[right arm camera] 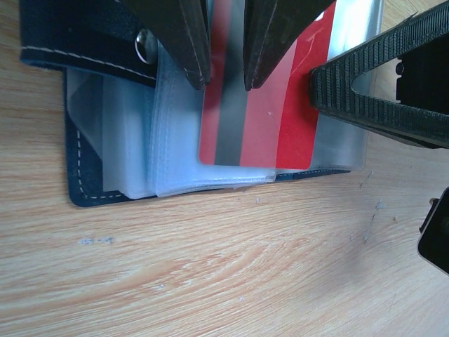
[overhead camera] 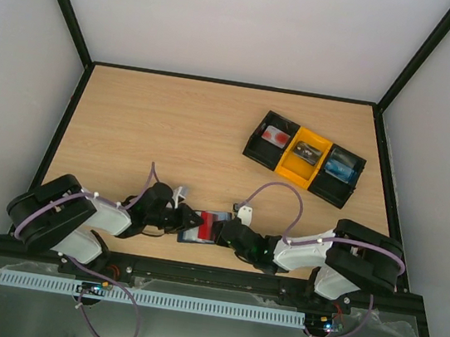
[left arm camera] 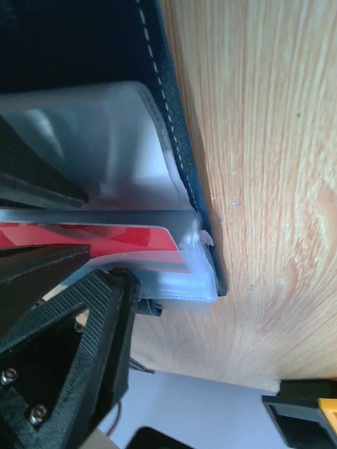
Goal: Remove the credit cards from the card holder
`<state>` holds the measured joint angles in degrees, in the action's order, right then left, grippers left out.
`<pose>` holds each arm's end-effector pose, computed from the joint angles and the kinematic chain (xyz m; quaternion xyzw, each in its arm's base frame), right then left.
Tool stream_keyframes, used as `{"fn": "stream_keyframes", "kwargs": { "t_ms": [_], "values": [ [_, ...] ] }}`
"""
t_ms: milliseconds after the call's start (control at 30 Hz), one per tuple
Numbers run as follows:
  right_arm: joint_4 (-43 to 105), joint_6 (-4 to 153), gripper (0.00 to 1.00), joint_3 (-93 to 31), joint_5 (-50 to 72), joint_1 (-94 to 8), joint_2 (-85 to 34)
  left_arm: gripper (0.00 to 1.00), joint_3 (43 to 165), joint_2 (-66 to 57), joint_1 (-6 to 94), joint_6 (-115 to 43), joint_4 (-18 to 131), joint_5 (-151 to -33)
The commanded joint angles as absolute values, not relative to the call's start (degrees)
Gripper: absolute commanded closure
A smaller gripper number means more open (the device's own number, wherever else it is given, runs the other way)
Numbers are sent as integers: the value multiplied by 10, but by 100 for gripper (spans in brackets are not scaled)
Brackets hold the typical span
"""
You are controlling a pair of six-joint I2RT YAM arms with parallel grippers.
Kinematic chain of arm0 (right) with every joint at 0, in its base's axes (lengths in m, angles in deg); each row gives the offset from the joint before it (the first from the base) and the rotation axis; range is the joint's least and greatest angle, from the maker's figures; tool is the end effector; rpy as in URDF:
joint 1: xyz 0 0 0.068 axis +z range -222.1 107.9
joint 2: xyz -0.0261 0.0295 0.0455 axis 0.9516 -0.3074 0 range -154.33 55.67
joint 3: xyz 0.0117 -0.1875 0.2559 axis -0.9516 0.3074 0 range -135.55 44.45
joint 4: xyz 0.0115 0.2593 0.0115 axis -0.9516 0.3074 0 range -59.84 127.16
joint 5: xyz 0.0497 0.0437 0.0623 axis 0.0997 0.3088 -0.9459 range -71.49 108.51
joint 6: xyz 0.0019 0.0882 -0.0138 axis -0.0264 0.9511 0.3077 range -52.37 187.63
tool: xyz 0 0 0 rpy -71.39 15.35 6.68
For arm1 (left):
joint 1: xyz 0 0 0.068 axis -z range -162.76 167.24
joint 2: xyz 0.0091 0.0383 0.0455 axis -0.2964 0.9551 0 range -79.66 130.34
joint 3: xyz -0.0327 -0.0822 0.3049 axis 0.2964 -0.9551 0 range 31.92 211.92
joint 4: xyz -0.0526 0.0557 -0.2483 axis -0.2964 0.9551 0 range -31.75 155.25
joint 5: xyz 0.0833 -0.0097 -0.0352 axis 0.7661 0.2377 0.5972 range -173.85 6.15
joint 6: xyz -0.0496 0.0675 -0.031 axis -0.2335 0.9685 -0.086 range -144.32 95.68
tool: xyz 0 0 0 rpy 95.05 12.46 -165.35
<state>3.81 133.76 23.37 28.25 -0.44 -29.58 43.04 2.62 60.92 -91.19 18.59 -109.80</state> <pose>0.0992 0.2566 0.1360 -0.0059 0.8957 0.3813 0.2289 0.1480 -0.1896 0.1336 -0.0634 0.8550 -0.5029 0.1102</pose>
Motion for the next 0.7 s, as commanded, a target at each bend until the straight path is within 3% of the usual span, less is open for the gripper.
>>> {"fn": "stream_keyframes", "kwargs": {
  "t_ms": [0,100,667],
  "values": [
    [68,1346,84,251,278,-3,-308,88,419,26,608,-918,166,-1100],
    [67,1345,84,253,278,-3,-307,97,416,21,608,-920,168,-1098],
    [72,1349,84,252,286,-2,-289,97,421,-54,607,-891,241,-1067]
  ]
}}
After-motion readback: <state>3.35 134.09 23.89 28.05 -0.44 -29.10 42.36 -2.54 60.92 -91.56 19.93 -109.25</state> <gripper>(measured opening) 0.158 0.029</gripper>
